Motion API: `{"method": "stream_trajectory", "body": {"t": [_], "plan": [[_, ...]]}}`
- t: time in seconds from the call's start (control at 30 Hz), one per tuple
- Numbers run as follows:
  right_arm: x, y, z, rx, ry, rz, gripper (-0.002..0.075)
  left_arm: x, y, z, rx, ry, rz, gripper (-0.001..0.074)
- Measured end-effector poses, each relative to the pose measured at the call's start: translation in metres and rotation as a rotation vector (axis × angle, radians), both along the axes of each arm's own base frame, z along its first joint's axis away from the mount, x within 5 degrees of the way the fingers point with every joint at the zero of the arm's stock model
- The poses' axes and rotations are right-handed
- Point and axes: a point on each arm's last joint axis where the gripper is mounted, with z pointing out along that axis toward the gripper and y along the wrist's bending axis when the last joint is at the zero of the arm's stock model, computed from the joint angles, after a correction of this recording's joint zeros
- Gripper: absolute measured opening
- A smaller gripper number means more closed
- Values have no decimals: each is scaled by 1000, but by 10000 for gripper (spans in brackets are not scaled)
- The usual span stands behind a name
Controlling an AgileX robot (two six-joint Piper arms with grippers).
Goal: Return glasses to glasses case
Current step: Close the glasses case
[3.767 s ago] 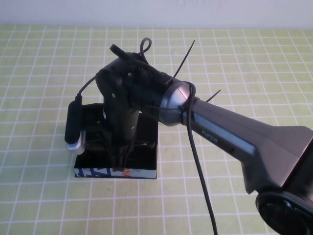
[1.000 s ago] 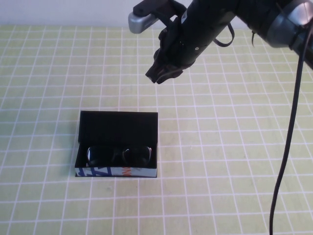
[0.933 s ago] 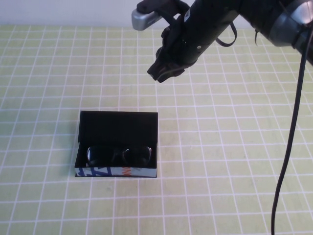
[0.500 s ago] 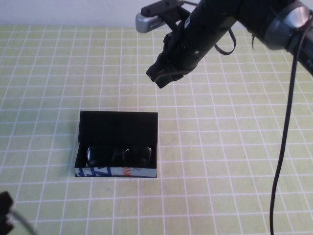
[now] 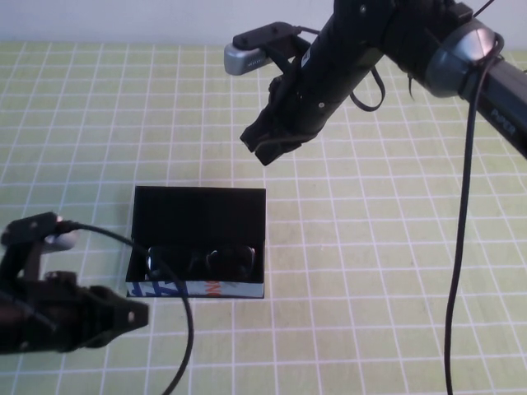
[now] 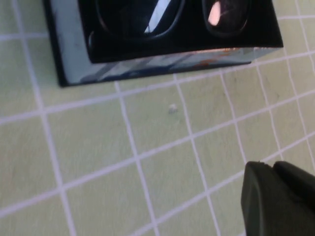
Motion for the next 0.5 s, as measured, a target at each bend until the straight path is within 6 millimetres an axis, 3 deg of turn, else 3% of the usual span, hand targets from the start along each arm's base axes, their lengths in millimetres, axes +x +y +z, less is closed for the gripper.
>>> {"method": "stream_trajectory", "body": {"t": [0.23, 0.5], "plan": [[11, 3, -15, 26, 4, -46, -11, 34, -9, -41, -72, 5, 5, -2], [39, -6, -33, 126, -12, -168, -11, 51, -12, -71, -83, 1, -2, -2]]}}
